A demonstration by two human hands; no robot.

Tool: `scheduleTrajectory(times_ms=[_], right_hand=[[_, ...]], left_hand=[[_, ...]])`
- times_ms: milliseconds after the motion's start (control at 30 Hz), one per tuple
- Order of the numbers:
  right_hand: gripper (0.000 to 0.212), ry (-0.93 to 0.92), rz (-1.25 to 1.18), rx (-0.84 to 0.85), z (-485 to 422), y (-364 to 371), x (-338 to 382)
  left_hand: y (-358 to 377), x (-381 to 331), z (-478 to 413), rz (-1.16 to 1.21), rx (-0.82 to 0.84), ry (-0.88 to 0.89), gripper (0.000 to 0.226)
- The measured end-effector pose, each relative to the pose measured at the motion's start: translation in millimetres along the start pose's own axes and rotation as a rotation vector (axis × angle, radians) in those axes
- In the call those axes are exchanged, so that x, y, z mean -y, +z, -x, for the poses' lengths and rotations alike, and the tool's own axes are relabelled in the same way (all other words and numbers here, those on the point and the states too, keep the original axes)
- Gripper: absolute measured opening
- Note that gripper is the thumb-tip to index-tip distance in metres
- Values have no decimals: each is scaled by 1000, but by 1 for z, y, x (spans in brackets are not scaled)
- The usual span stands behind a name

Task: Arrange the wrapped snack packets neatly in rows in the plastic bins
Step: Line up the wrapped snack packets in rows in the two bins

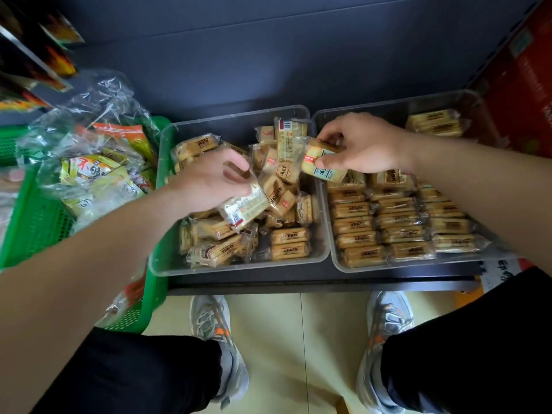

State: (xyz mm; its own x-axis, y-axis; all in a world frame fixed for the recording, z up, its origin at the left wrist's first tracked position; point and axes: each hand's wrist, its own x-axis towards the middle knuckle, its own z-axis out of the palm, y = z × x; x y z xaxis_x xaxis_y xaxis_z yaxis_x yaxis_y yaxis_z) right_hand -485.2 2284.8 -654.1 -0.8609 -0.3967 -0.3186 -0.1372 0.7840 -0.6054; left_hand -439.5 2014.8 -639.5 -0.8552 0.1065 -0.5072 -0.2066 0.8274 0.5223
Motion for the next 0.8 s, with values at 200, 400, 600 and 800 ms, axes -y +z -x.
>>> scheduleTrajectory(times_ms=[200,400,600,800], right_hand=[[36,-42,-16,28,-3,8,10],[40,-28,-62,105,-6,17,19],[45,-30,-8,140,-15,26,25],[45,-45,-21,161,-22,32,36]], left_hand=[[-20,12,5,121,-86,5,50],[-23,10,10,-35,-10,107,43],[-25,12,16,-76,68,82,53],[-31,21,29,17,137,68,19]])
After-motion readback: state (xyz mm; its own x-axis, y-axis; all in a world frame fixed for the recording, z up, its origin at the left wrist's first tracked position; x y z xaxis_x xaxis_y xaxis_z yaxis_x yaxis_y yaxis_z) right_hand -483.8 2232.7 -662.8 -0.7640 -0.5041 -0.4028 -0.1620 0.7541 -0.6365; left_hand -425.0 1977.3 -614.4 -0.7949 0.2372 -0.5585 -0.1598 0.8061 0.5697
